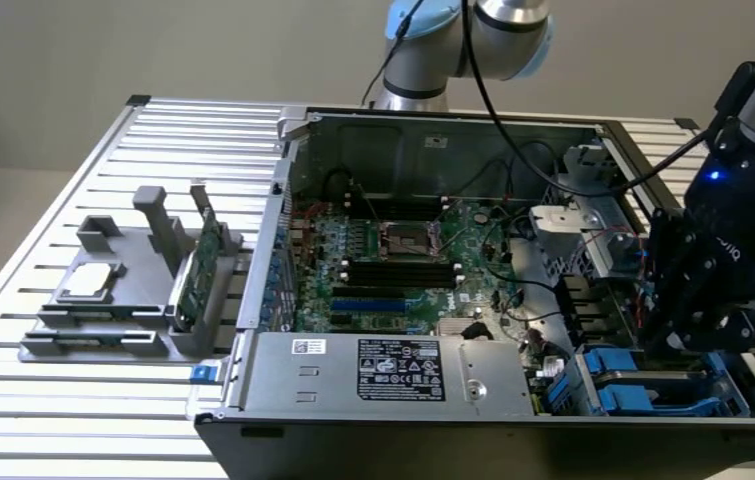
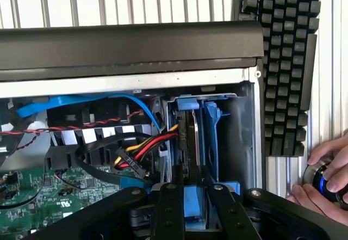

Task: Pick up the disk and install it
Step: 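Insert the first disk wire, then insert the second disk wire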

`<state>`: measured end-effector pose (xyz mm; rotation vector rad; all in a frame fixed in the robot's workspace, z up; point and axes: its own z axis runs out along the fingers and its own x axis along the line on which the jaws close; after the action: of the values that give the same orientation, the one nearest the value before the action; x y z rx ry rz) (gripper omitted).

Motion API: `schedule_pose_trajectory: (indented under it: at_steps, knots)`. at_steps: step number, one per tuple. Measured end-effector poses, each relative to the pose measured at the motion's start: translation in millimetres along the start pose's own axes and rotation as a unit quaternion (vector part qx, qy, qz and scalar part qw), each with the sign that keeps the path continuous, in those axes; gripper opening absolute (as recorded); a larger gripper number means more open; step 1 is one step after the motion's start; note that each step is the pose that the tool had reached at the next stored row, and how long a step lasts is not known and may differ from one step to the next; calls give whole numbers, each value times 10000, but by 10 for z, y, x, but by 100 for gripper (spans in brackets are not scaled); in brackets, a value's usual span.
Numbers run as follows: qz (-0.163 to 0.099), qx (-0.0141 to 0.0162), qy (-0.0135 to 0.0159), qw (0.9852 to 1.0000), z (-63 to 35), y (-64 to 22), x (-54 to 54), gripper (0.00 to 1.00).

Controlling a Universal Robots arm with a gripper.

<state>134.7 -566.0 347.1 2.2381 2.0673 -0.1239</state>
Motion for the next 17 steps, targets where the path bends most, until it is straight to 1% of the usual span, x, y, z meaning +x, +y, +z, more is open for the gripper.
schedule_pose_trajectory:
  at_steps: [4, 5, 7, 17]
  knots:
    - [-4, 33, -3, 10000, -10, -82, -8, 25]
    - [-4, 36, -3, 10000, -11, -100, -9, 25]
    - [-4, 37, -3, 10000, -10, -111, -10, 25]
    - [-4, 37, -3, 10000, -11, -111, -10, 25]
